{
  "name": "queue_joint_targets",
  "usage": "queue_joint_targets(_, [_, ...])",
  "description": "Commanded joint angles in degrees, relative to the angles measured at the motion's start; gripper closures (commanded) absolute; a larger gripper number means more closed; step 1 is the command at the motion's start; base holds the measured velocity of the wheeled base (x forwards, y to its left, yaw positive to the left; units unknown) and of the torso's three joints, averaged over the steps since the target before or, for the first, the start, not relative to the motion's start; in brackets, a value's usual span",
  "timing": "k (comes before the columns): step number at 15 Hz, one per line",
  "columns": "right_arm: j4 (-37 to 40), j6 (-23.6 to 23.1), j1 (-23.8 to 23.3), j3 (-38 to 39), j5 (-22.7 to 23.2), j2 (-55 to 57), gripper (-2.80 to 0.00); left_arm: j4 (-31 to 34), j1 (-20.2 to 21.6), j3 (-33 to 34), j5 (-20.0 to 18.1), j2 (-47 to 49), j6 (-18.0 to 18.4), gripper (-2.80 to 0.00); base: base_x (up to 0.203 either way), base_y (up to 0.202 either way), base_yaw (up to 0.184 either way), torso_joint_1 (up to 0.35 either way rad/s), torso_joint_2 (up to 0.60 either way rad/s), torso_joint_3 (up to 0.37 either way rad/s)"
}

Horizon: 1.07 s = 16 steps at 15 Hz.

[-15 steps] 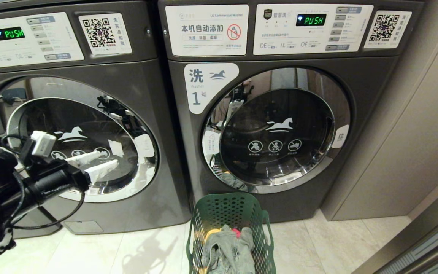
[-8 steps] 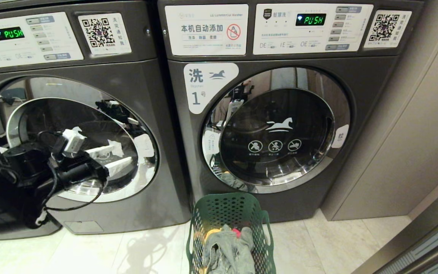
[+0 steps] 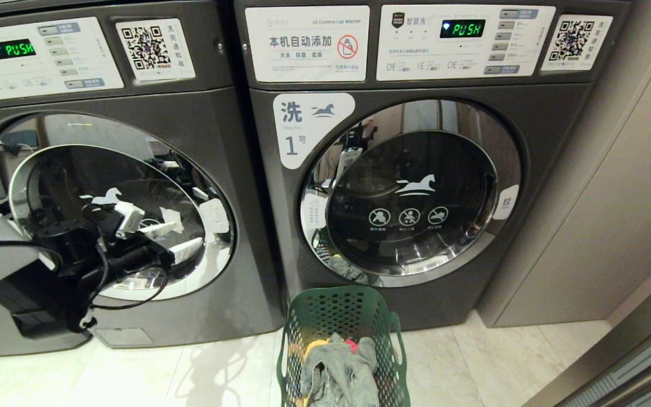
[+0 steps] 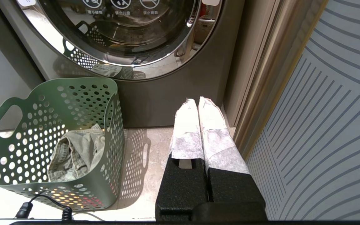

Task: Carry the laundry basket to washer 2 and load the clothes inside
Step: Open the lid of the washing machine

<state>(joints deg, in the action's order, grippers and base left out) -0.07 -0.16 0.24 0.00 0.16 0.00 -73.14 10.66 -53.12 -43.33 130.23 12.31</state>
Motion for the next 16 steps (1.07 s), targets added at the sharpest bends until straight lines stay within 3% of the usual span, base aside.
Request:
queue_joint_targets(1, [-0.01, -0.02, 0.02, 0.00, 0.02, 0.09, 0.00, 0.71, -0.68, -2.41, -0.09, 1.69, 0.06, -2.80, 0.000, 0.000, 0.000, 0.000, 0.00, 0.000])
queue_joint_targets(16, [-0.01, -0.02, 0.02, 0.00, 0.02, 0.09, 0.00, 12.40, -2.40, -19.61, -0.52, 8.16, -2.12, -2.80, 0.000, 0.000, 0.000, 0.000, 0.00, 0.000])
